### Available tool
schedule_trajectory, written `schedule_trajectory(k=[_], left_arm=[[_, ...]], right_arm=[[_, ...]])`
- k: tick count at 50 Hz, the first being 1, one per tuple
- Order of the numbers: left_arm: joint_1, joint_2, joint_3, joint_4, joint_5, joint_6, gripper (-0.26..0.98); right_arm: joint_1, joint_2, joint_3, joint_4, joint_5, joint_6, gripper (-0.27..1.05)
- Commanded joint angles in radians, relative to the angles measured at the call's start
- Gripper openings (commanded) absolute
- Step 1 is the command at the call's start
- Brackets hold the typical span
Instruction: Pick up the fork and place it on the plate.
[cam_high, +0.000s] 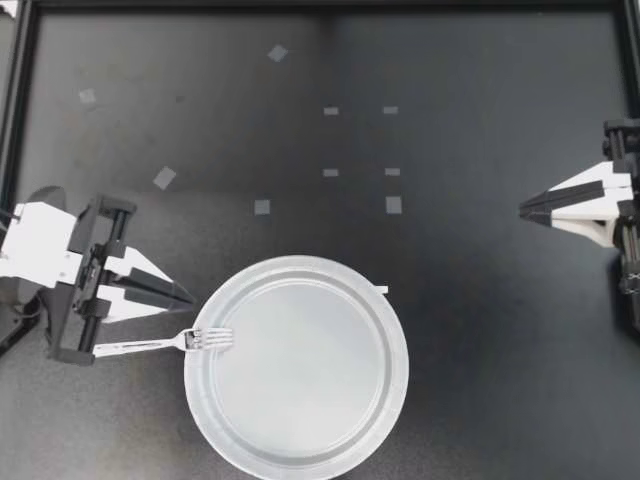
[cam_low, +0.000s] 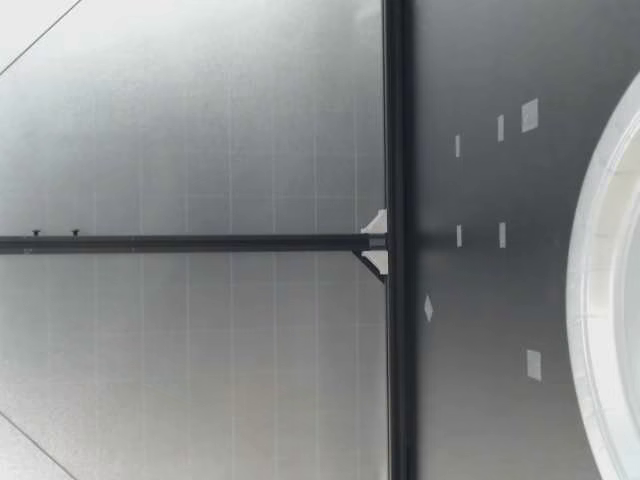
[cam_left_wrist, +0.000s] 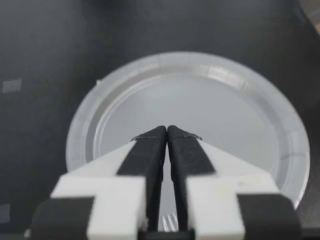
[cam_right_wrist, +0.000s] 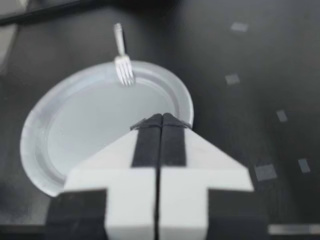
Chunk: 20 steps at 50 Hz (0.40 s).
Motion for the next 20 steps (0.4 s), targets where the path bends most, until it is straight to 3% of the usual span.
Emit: schedule_trajectory(k=[1, 20], left_arm=[[0.003, 0.018, -0.005, -0.002, -0.003, 0.000, 0.14], [0.003, 0.196, -0.028, -0.002, -0.003, 0.002, 0.14]], right_arm=[[0.005, -0.018, 0.012, 0.003, -0.011, 0.000, -0.02], [0.005, -0.086, 0.071, 0.002, -0.127, 0.002, -0.02]])
